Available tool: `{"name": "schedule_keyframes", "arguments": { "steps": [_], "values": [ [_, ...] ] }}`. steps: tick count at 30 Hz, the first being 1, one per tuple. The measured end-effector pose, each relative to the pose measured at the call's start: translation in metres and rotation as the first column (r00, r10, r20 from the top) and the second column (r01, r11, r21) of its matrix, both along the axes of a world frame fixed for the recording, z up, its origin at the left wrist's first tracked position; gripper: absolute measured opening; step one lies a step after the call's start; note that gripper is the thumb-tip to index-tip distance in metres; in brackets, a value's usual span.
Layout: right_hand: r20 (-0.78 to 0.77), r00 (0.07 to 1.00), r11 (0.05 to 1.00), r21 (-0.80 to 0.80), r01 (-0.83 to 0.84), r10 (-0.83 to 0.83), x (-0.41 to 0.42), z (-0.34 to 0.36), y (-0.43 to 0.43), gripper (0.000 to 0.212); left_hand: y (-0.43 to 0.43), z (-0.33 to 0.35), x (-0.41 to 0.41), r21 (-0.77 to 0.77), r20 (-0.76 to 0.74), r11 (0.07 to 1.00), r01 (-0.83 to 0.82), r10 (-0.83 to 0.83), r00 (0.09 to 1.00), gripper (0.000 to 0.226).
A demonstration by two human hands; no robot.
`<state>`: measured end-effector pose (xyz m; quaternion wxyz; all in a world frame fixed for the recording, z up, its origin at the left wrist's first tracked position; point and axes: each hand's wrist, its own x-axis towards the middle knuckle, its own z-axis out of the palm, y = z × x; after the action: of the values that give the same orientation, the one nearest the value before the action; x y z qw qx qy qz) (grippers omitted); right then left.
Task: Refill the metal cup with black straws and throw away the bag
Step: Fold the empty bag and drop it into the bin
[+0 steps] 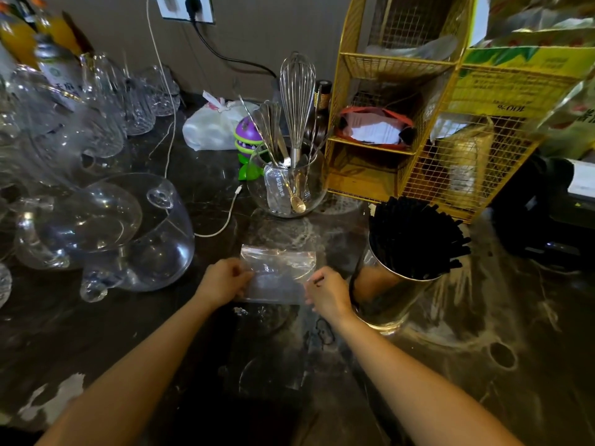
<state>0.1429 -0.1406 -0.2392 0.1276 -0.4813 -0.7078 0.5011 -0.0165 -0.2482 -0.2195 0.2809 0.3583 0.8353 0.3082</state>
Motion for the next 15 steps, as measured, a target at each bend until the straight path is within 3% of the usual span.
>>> {"name": "schedule_keyframes", "arguments": {
  "steps": [3, 5, 8, 11, 13, 15],
  "values": [
    [0.008, 0.999, 0.992, 0.12, -0.033, 0.033, -0.001, -0.002, -0.001, 0.011, 0.006, -0.001, 0.004, -0.029, -0.104, 0.998, -0.052, 0.049, 0.993, 0.018],
    [0.097, 0.987, 0.957, 0.25, -0.147, 0.126, -0.001, -0.005, -0.001, 0.02, 0.005, -0.003, 0.007, -0.053, -0.277, 0.998, -0.016, 0.0, 0.961, 0.02],
    [0.263, 0.949, 0.8, 0.525, -0.29, 0.172, -0.001, -0.004, -0.005, 0.029, 0.004, -0.007, 0.006, -0.095, -0.543, 0.986, 0.136, -0.166, 0.824, 0.032],
    [0.331, 0.929, 0.625, 0.694, -0.359, 0.165, -0.002, -0.001, -0.003, 0.03, 0.004, -0.012, 0.001, -0.185, -0.677, 0.905, 0.382, -0.399, 0.618, 0.032],
    [0.4, 0.869, 0.568, 0.659, -0.494, 0.291, -0.001, 0.003, -0.001, 0.025, 0.0, -0.011, 0.001, -0.256, -0.66, 0.842, 0.475, -0.511, 0.551, 0.027],
    [0.467, 0.78, 0.581, 0.524, -0.623, 0.416, 0.004, 0.005, 0.001, 0.03, -0.005, -0.006, 0.003, -0.297, -0.61, 0.806, 0.512, -0.573, 0.547, 0.033]
  ]
}}
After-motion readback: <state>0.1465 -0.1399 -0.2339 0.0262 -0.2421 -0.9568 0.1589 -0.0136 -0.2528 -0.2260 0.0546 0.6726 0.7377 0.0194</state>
